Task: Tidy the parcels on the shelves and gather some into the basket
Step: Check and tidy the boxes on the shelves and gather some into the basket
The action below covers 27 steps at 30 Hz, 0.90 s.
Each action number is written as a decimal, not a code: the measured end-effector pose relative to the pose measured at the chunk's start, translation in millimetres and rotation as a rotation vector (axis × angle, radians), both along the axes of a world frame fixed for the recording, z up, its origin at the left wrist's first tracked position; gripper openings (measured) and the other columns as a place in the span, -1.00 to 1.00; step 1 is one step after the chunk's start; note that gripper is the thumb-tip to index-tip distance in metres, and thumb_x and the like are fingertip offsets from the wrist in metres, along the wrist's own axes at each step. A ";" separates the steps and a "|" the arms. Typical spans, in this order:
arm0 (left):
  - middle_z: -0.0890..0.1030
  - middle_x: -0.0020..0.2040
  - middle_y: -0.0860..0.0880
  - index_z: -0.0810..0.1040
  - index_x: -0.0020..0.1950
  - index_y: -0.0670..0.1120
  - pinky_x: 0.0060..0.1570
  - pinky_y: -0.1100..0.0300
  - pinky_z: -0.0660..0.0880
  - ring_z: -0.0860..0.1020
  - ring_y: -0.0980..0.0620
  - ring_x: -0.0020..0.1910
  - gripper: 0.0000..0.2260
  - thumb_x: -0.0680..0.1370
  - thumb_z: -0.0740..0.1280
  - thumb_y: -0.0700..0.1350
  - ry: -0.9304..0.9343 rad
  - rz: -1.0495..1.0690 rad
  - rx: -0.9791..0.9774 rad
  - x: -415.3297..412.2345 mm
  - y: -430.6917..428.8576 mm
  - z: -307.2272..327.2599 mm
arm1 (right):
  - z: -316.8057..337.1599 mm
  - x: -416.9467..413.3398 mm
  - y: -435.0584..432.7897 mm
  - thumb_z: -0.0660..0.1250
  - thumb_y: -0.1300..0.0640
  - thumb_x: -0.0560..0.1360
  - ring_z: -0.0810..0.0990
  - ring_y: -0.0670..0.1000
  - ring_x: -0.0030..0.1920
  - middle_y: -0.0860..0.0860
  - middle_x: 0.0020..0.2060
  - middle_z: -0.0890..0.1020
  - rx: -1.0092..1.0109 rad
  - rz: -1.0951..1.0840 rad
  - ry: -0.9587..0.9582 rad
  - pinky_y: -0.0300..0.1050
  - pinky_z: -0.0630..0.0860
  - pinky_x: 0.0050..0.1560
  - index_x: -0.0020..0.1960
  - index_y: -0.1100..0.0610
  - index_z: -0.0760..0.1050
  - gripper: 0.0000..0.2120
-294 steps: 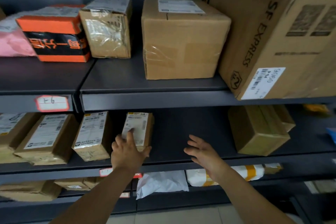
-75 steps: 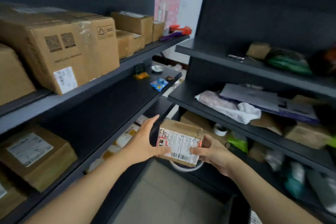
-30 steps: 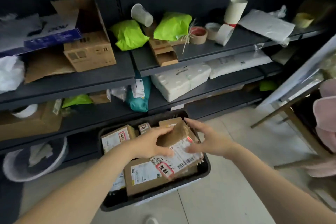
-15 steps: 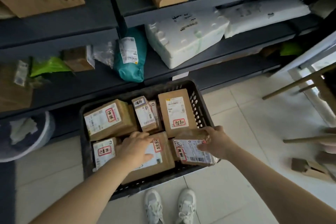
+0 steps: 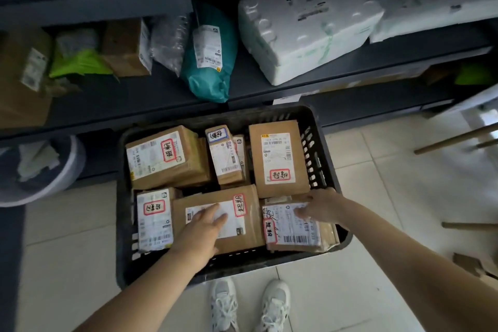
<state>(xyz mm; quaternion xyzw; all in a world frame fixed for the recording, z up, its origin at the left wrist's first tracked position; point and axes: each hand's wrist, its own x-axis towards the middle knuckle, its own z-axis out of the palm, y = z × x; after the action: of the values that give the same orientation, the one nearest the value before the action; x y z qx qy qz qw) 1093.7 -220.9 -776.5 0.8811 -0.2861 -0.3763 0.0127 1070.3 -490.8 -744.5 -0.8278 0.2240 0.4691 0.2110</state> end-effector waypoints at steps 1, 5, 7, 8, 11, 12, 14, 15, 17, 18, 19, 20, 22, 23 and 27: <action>-0.14 0.56 0.04 0.01 0.56 0.01 0.42 0.21 0.09 0.00 0.00 0.53 -0.34 0.56 0.30 -0.17 -0.003 0.006 -0.004 -0.5 1.2 -1.6 | -7.8 -0.7 2.0 0.25 -0.06 0.55 0.48 0.06 0.21 0.14 0.36 0.35 0.000 -0.041 -0.034 -0.02 0.45 0.26 0.43 0.09 0.29 -0.50; -0.15 0.56 0.03 -0.03 0.56 0.03 0.37 0.25 0.20 -0.02 0.00 0.53 -0.28 0.53 0.27 -0.31 -0.039 0.028 -0.024 -2.6 7.1 -7.7 | -25.9 -6.7 3.4 0.28 0.01 0.54 0.51 -0.03 -0.09 0.11 0.29 0.37 0.037 -0.229 -0.225 -0.13 0.51 0.10 0.38 0.10 0.32 -0.56; -0.15 0.56 0.03 -0.05 0.56 0.05 0.32 0.24 0.31 -0.03 -0.01 0.52 -0.26 0.53 0.24 -0.35 -0.064 0.030 -0.017 -4.1 10.3 -10.6 | -30.2 -11.6 3.9 0.29 0.05 0.55 0.48 -0.03 -0.09 0.10 0.27 0.38 0.029 -0.237 -0.302 -0.17 0.47 0.06 0.36 0.11 0.34 -0.58; -0.14 0.56 0.03 -0.06 0.56 0.06 0.28 0.24 0.36 -0.03 -0.02 0.52 -0.26 0.52 0.25 -0.35 -0.073 0.038 -0.014 -4.8 11.6 -12.4 | -32.1 -14.7 5.8 0.30 0.07 0.55 0.50 0.00 -0.02 0.09 0.28 0.38 -0.001 -0.218 -0.336 -0.14 0.49 0.09 0.34 0.12 0.36 -0.60; -0.14 0.55 0.04 -0.06 0.56 0.07 0.17 0.28 0.44 -0.01 -0.02 0.51 -0.24 0.52 0.27 -0.34 -0.078 0.071 -0.017 -6.3 13.3 -16.3 | -36.9 -25.2 16.2 0.35 0.12 0.51 0.51 0.07 0.12 0.03 0.32 0.33 -0.166 0.006 -0.390 -0.08 0.54 0.09 0.30 0.11 0.38 -0.61; -0.14 0.55 0.05 -0.05 0.56 0.07 0.15 0.29 0.44 -0.01 -0.01 0.51 -0.24 0.52 0.28 -0.34 -0.075 0.080 -0.017 -6.4 13.3 -16.9 | -39.4 -29.3 18.5 0.37 0.13 0.50 0.47 0.07 0.18 0.02 0.33 0.30 -0.233 0.130 -0.387 -0.08 0.53 0.11 0.32 0.08 0.34 -0.57; -0.14 0.55 0.05 -0.05 0.56 0.06 0.15 0.29 0.45 -0.01 -0.01 0.51 -0.24 0.52 0.28 -0.34 -0.074 0.091 -0.016 -6.3 12.8 -19.2 | -44.4 -36.4 19.2 0.38 0.11 0.48 0.36 0.07 0.27 0.04 0.33 0.27 -0.337 0.332 -0.390 -0.05 0.44 0.21 0.37 0.04 0.26 -0.48; -0.14 0.55 0.05 -0.05 0.56 0.06 0.14 0.30 0.45 -0.01 -0.01 0.50 -0.24 0.51 0.28 -0.35 -0.075 0.092 -0.012 -5.8 12.8 -20.1 | -46.8 -38.3 18.2 0.38 0.11 0.48 0.34 0.07 0.28 0.04 0.33 0.28 -0.364 0.380 -0.394 -0.05 0.40 0.25 0.38 0.04 0.25 -0.46; -0.15 0.55 0.05 -0.06 0.56 0.06 0.13 0.30 0.45 -0.02 -0.01 0.51 -0.24 0.52 0.28 -0.34 -0.082 0.081 0.005 -4.7 13.5 -20.8 | -49.1 -40.6 17.3 0.39 0.10 0.47 0.35 0.05 0.28 0.03 0.31 0.31 -0.367 0.382 -0.403 -0.06 0.40 0.25 0.39 0.03 0.26 -0.45; -0.14 0.55 0.04 -0.06 0.56 0.05 0.12 0.28 0.46 -0.01 -0.02 0.51 -0.25 0.53 0.29 -0.31 -0.088 0.064 0.020 -4.4 14.1 -19.9 | -48.3 -40.4 18.3 0.38 0.10 0.47 0.36 0.05 0.28 0.02 0.31 0.32 -0.352 0.371 -0.407 -0.06 0.41 0.25 0.39 0.03 0.27 -0.46; -0.13 0.56 0.03 -0.06 0.56 0.04 0.10 0.24 0.47 0.00 -0.03 0.51 -0.28 0.54 0.29 -0.25 -0.098 0.039 0.042 -4.1 14.6 -17.4 | -46.0 -39.5 20.0 0.38 0.11 0.47 0.37 0.05 0.28 0.02 0.31 0.34 -0.341 0.368 -0.414 -0.06 0.42 0.25 0.39 0.03 0.28 -0.47; -0.10 0.56 0.01 -0.06 0.56 0.03 0.11 0.19 0.47 0.02 -0.04 0.51 -0.31 0.56 0.29 -0.17 -0.117 0.008 0.069 -3.4 15.1 -13.3 | -41.3 -38.0 21.6 0.36 0.10 0.48 0.37 0.05 0.28 0.02 0.31 0.34 -0.337 0.375 -0.423 -0.06 0.41 0.26 0.38 0.04 0.29 -0.49; -0.01 0.55 -0.03 -0.07 0.56 0.03 0.20 0.08 0.43 0.05 -0.07 0.49 -0.34 0.58 0.26 -0.01 -0.178 -0.050 0.117 0.2 17.6 0.4 | -27.0 -31.4 23.3 0.34 0.07 0.51 0.36 0.06 0.29 0.04 0.32 0.34 -0.337 0.400 -0.449 -0.06 0.39 0.27 0.41 0.06 0.24 -0.48; 0.04 0.54 -0.04 -0.07 0.55 0.03 0.26 0.03 0.38 0.08 -0.08 0.49 -0.34 0.58 0.24 0.04 -0.215 -0.071 0.132 2.8 19.5 10.3 | -18.0 -26.9 24.5 0.33 0.05 0.51 0.35 0.07 0.31 0.05 0.34 0.32 -0.333 0.417 -0.460 -0.06 0.38 0.29 0.43 0.06 0.19 -0.44; 0.13 0.50 -0.06 -0.04 0.55 0.02 0.32 -0.04 0.30 0.14 -0.09 0.46 -0.36 0.58 0.20 0.12 -0.373 -0.094 0.162 16.1 34.3 63.9 | 31.4 -3.0 36.1 0.30 0.00 0.53 0.28 0.12 0.38 0.09 0.41 0.24 -0.335 0.522 -0.516 0.00 0.34 0.35 0.49 0.07 0.06 -0.35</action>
<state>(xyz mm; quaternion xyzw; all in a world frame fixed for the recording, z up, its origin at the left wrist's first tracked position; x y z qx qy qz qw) 1109.8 -186.7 -712.5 0.9193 -0.2933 -0.2285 -0.1291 1067.2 -454.7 -713.1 -0.9704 0.0191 0.2406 -0.0037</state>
